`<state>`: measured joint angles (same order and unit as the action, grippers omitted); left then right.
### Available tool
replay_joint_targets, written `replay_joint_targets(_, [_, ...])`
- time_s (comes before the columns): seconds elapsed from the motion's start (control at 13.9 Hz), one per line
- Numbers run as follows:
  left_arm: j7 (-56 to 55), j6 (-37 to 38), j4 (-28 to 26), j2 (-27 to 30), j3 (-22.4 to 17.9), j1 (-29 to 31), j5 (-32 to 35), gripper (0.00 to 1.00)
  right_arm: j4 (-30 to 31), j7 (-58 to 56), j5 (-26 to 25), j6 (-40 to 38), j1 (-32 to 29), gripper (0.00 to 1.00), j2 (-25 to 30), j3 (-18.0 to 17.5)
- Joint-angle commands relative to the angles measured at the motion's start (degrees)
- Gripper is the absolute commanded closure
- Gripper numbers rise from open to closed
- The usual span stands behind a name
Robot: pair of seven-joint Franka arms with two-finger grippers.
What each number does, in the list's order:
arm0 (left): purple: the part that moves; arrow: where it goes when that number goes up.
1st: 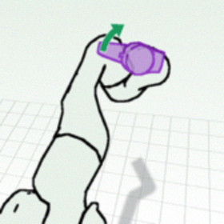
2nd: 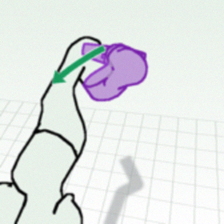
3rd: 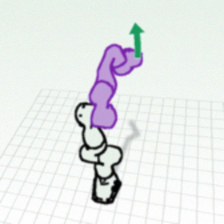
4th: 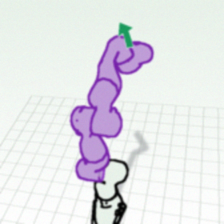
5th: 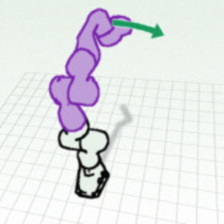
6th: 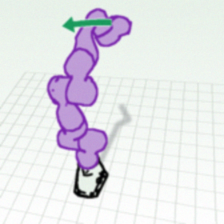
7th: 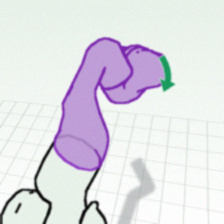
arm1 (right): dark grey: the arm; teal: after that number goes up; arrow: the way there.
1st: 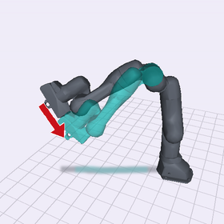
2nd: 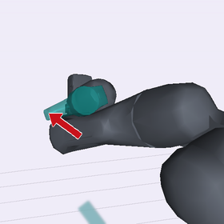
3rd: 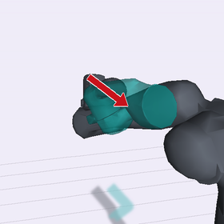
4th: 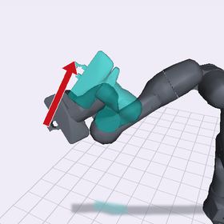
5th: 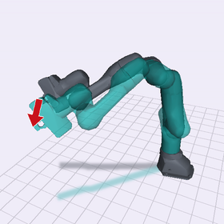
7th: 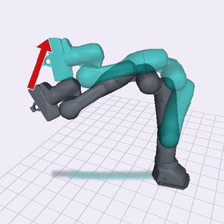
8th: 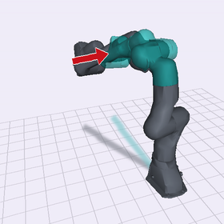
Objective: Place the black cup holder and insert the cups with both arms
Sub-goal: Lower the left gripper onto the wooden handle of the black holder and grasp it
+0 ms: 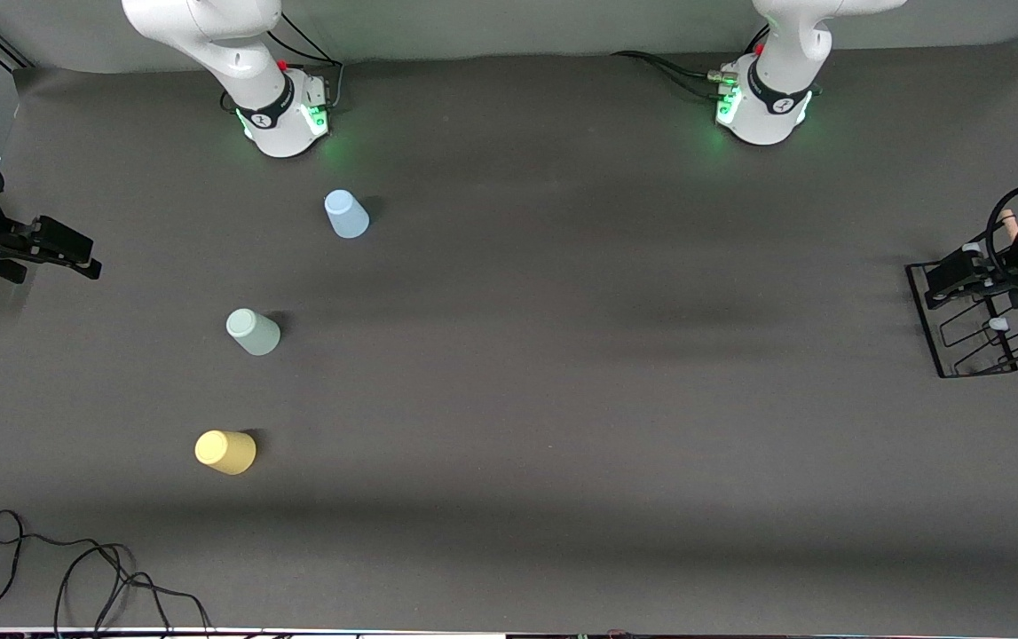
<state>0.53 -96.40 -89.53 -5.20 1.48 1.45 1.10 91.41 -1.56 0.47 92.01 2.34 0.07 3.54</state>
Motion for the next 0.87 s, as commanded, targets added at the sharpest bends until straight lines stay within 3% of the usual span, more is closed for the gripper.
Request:
replay_joint_targets(0.0, [0.79,-0.55,0.06,0.01,-0.25,-0.14,-0.22,0.0,0.08,-0.37,0.85,-0.08,-0.05,0.0,0.99,0.24])
replay_joint_targets(0.29, [3.75,-1.68,0.58,-0.68,-0.87,1.44,-0.13,0.0,-0.01,-0.03,1.11,0.01,-0.05,0.0,0.64,0.24])
replay_joint_targets(0.79, [11.4,-5.03,-0.03,-5.34,-0.87,14.08,0.75,0.02,0.26,-0.02,0.5,0.36,0.04,0.0,0.9,0.24])
